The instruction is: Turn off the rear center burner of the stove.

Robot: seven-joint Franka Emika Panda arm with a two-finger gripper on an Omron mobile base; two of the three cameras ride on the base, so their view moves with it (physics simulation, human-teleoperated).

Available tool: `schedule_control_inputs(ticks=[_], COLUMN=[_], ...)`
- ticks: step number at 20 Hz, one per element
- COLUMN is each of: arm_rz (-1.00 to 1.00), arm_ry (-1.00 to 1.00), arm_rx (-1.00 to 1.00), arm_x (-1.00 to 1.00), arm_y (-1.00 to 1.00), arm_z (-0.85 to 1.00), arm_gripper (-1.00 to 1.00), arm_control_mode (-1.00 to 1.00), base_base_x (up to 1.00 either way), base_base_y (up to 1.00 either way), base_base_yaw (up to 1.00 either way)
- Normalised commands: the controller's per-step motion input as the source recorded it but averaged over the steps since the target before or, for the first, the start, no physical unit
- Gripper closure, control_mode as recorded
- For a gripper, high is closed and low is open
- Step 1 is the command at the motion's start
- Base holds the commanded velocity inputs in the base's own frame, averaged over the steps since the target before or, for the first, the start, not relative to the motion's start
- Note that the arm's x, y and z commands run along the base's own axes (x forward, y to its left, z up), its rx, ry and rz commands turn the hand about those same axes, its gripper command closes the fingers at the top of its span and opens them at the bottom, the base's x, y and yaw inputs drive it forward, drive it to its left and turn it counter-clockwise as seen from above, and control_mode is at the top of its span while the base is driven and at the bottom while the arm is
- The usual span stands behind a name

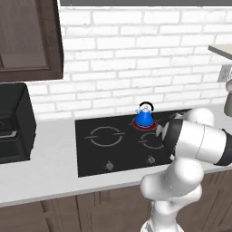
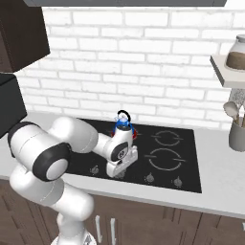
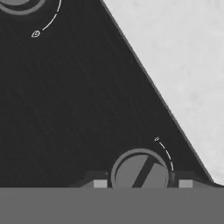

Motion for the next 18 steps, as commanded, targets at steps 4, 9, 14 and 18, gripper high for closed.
schedule_control_inputs(ticks=[4,9,14,18], arm_rz=[-0.95,-0.99,-1.0,-0.31], arm_ry=[0.0,0.01,0.0,0.0], arm_rx=[0.0,0.0,0.0,0.04], arm_x=[0.15,0.15,0.01,-0.14], arm_y=[0.02,0.0,0.0,0.0], arm_z=[-0.06,-0.07,-0.09,-0.03], arm_gripper=[1.0,1.0,1.0,1.0], arm_control_mode=[-1.0,-1.0,-1.0,-1.0], base_base_x=[0.0,0.0,0.0,0.0], base_base_y=[0.0,0.0,0.0,0.0], base_base_yaw=[0.0,0.0,0.0,0.0])
